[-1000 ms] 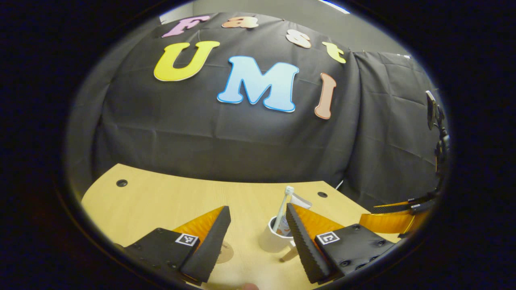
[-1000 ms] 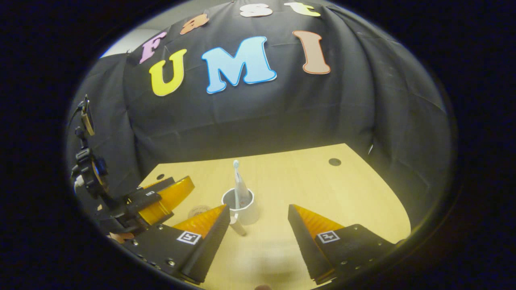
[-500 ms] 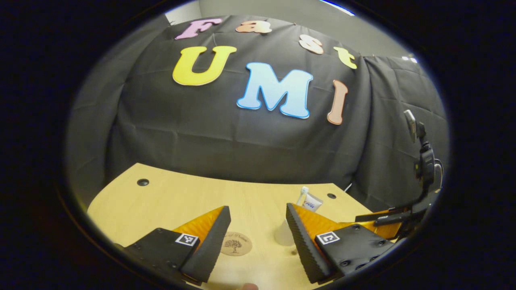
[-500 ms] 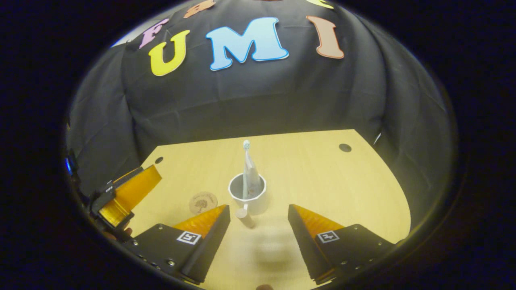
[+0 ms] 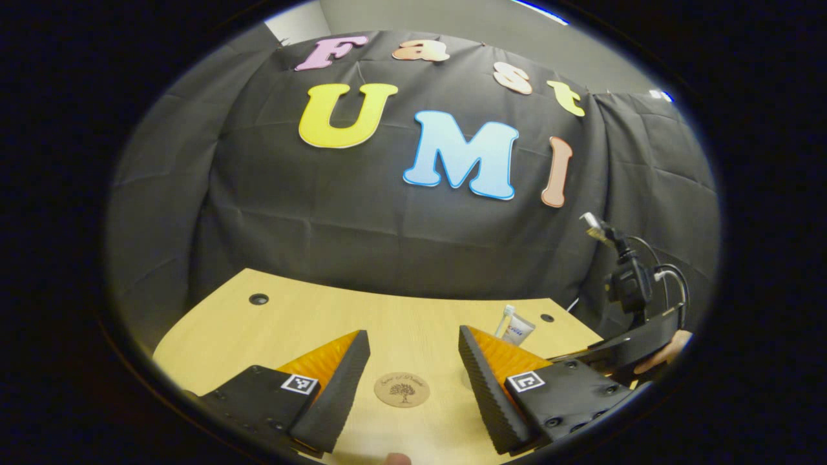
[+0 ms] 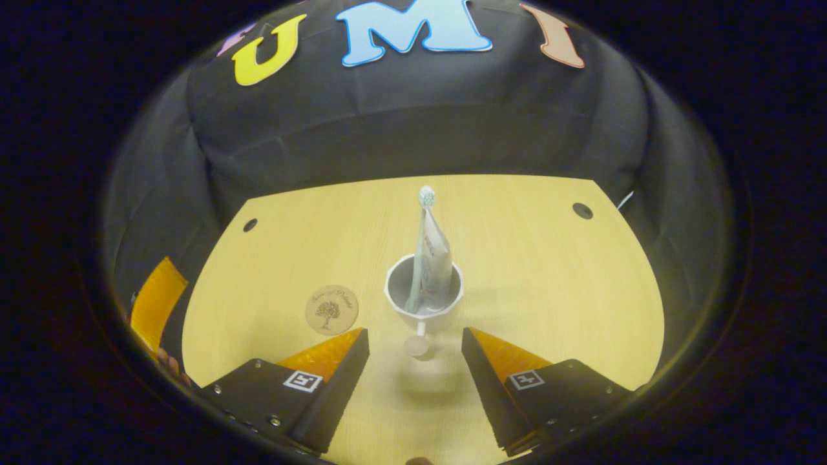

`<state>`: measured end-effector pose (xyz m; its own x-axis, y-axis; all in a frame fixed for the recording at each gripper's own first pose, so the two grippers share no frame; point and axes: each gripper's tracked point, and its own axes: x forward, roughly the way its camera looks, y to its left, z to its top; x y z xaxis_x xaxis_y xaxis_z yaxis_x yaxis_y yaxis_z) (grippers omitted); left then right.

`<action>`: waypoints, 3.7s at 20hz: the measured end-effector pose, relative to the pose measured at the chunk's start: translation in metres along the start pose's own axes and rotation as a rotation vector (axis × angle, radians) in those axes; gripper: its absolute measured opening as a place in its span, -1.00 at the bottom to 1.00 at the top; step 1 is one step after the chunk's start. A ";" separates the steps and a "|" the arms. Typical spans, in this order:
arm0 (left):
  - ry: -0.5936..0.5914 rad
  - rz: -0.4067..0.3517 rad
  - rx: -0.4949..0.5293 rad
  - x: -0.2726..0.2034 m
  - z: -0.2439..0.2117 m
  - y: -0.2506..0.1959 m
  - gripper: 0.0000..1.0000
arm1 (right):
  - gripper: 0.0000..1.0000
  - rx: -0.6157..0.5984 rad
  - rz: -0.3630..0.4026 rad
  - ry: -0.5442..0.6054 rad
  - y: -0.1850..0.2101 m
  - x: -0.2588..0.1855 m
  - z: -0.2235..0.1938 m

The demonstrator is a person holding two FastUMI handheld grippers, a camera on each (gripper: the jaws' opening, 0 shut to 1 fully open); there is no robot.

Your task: Put the toothbrush and toothpaste on the desktop into the cup, then pick up the cup and place it on the coaster on the desktop.

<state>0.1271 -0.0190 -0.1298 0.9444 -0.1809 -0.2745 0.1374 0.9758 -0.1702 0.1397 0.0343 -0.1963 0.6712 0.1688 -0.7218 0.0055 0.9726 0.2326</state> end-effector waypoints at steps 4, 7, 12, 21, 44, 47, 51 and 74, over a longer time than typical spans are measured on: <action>0.007 -0.002 -0.006 -0.002 -0.001 0.003 0.82 | 0.78 -0.038 -0.056 0.092 -0.004 0.021 -0.006; 0.011 -0.003 -0.005 -0.002 -0.001 0.004 0.82 | 0.76 -0.058 -0.088 0.144 -0.007 0.034 -0.007; 0.012 -0.001 -0.016 -0.003 0.000 0.007 0.82 | 0.76 -0.089 -0.110 0.233 -0.011 0.052 -0.014; 0.025 0.020 -0.046 -0.004 -0.003 0.013 0.82 | 0.70 -0.135 -0.127 0.338 -0.015 0.076 -0.027; 0.052 0.081 -0.113 -0.018 -0.015 0.031 0.82 | -0.43 -0.261 -0.076 0.307 -0.012 0.079 -0.031; 0.055 0.090 -0.119 -0.022 -0.015 0.035 0.82 | -0.43 -0.273 -0.051 0.304 0.000 0.070 -0.026; 0.048 0.107 -0.118 -0.035 -0.012 0.043 0.82 | -0.43 -0.304 -0.008 0.301 0.029 0.070 -0.024; 0.032 0.185 -0.141 -0.080 -0.011 0.098 0.82 | -0.43 -0.435 0.056 0.409 0.097 0.088 -0.028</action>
<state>0.0619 0.0897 -0.1346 0.9396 -0.0063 -0.3423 -0.0824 0.9663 -0.2439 0.1782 0.1481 -0.2557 0.3210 0.1860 -0.9287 -0.3841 0.9218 0.0519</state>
